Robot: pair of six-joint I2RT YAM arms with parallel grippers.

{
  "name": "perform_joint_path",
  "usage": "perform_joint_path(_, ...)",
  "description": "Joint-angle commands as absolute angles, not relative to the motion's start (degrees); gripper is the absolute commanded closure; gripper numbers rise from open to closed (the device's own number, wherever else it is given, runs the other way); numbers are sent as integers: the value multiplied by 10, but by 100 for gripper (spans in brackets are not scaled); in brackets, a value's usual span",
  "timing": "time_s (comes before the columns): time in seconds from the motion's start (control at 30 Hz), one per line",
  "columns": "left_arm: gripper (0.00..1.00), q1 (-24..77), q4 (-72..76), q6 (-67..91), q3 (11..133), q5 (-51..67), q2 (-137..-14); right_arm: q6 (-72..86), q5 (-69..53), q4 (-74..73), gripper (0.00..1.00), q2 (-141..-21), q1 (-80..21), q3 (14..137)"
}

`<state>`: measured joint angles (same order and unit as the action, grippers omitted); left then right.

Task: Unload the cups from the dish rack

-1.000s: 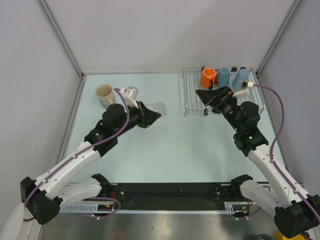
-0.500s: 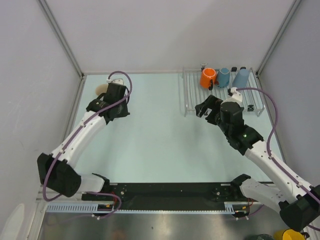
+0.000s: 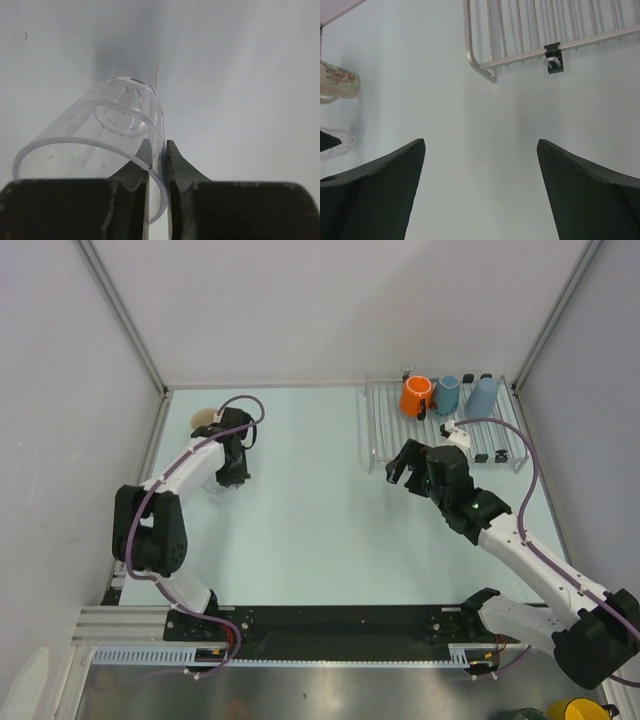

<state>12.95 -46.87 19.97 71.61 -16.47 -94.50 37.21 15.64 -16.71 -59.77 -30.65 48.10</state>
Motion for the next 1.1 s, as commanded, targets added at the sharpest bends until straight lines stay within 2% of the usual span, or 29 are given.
perform_joint_path(0.0,100,105,-456,187,740,-157,-965,353,149,-154,0,-592,-312,486)
perform_joint_path(0.23,100,99,-443,189,739,-145,-897,352,147,-153,0,-590,-311,473)
perform_joint_path(0.4,99,99,-461,192,798,-170,-860,350,133,-145,0,-613,-314,483)
perform_joint_path(0.63,100,99,-495,193,939,-210,-906,329,151,-169,0,-630,-350,508)
perform_joint_path(0.83,100,98,-547,183,1080,-266,-1007,322,149,-191,0,-623,-351,511)
perform_joint_path(1.07,100,76,-570,183,1171,-239,-1091,327,160,-197,0,-591,-352,503)
